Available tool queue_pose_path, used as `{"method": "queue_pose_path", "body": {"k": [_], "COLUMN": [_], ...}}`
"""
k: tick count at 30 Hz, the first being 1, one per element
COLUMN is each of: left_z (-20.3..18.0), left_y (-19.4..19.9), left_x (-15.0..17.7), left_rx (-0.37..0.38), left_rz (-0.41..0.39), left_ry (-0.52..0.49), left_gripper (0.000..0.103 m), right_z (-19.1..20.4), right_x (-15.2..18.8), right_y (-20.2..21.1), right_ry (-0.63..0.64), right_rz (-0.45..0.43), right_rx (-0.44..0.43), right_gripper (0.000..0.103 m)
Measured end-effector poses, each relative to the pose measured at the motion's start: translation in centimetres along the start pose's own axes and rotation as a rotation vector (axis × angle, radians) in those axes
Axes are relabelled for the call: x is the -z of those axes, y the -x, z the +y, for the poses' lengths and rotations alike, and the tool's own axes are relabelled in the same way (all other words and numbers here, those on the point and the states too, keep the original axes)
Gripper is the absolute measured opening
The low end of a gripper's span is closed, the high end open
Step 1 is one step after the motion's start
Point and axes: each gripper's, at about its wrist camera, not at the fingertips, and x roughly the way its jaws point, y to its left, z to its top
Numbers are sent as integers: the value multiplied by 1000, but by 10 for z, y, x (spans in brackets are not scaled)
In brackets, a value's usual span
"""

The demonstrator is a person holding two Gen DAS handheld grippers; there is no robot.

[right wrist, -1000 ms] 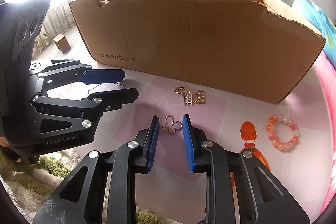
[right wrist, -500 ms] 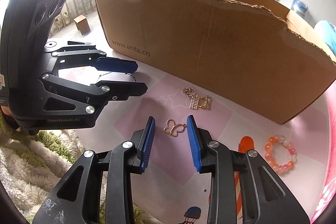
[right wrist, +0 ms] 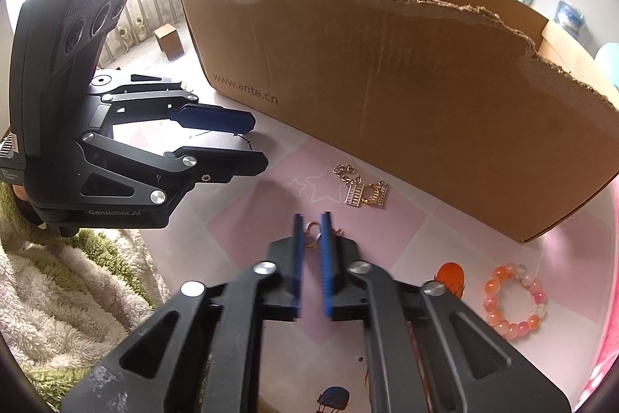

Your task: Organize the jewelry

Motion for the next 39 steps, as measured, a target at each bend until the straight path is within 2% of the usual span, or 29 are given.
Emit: {"method": "queue_pose_path", "body": {"k": [5, 8, 10, 12, 17, 20, 22, 29, 33, 39], "left_z": [0, -1, -2, -2, -5, -6, -6, -3, -2, 2], "left_y": [2, 2, 2, 2, 4, 5, 6, 9, 9, 12], "left_x": [1, 1, 1, 1, 2, 2, 3, 4, 5, 6], "left_rx": [-2, -2, 0, 2, 10, 12, 12, 17, 23, 24], "left_rz": [-4, -2, -1, -1, -8, -12, -16, -26, -28, -41], "left_ry": [-3, -6, -9, -14, -24, -31, -36, -28, -31, -26], "left_gripper": [35, 35, 35, 35, 35, 35, 35, 35, 35, 35], "right_z": [-4, -4, -3, -1, -9, -17, -17, -2, 1, 6], "right_x": [1, 1, 1, 0, -8, -17, -22, -28, -30, -41], "right_y": [6, 9, 10, 8, -5, -10, -13, -18, -18, -29], "right_ry": [-16, 4, 41, 110, 207, 224, 251, 322, 362, 423], "right_rz": [-10, -24, -16, 3, 81, 125, 153, 220, 243, 296], "right_rx": [-4, -3, -8, 0, -71, -123, -116, -103, -112, -143], "right_gripper": [2, 6, 20, 23, 24, 24, 21, 20, 34, 35]}}
